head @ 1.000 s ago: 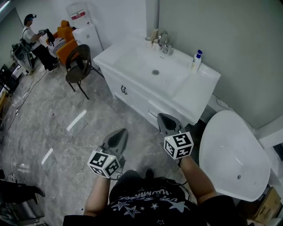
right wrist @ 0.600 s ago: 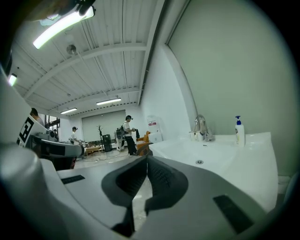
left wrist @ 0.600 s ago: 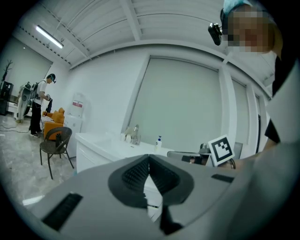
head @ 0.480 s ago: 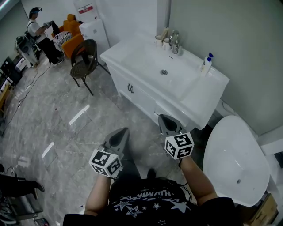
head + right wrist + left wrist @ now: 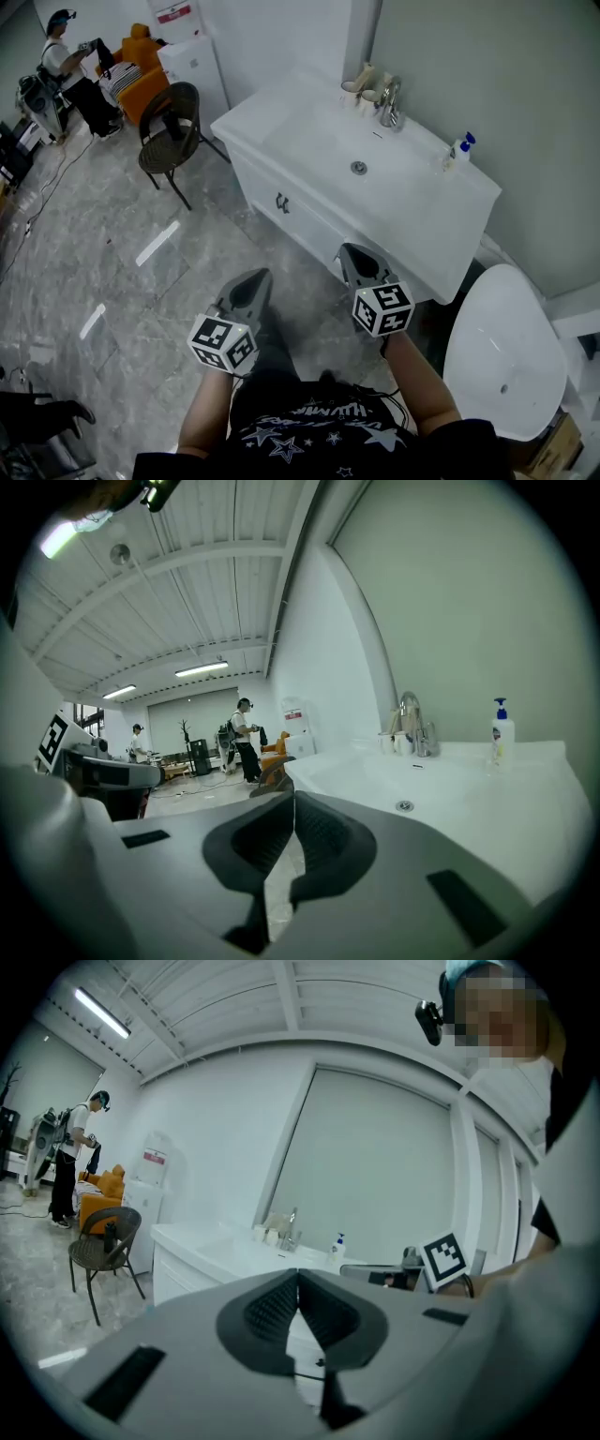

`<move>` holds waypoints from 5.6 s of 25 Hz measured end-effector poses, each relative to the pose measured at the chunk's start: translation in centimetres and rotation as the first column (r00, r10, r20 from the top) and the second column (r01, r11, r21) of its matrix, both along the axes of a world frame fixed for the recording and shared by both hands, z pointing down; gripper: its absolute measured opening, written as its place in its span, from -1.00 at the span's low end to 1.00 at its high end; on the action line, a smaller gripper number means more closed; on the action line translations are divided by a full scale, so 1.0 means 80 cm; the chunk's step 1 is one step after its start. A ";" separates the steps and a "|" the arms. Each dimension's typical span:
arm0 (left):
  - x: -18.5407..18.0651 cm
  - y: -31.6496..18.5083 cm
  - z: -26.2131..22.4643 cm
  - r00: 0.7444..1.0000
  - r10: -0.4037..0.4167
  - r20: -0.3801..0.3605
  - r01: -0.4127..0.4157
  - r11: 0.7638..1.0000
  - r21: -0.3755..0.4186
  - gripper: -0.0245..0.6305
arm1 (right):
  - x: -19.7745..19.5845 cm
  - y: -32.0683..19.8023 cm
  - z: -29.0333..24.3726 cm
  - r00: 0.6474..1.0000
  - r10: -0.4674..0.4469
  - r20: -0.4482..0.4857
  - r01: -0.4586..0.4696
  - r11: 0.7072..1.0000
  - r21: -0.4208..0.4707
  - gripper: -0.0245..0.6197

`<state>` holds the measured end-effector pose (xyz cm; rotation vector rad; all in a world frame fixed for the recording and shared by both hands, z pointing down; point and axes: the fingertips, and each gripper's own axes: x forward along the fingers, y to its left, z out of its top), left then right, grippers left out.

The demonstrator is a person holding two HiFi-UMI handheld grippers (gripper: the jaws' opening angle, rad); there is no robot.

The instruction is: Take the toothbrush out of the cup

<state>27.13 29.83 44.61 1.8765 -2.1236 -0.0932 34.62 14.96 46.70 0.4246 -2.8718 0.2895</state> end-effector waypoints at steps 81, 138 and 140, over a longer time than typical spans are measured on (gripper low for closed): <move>-0.456 -0.491 0.020 0.958 0.288 -0.016 -0.287 0.944 -0.162 -0.87 | -0.380 -0.533 0.013 0.855 0.517 0.038 -0.509 0.852 -0.126 -0.88; -0.607 -0.687 0.045 0.820 0.572 -0.009 -0.564 0.806 -0.177 -0.87 | -0.423 -0.704 0.044 0.468 0.869 -0.159 -0.880 0.475 0.007 -0.67; -0.609 -0.687 0.046 0.822 0.569 -0.012 -0.562 0.808 -0.178 -0.87 | -0.423 -0.703 0.045 0.467 0.869 -0.163 -0.880 0.475 0.008 -0.71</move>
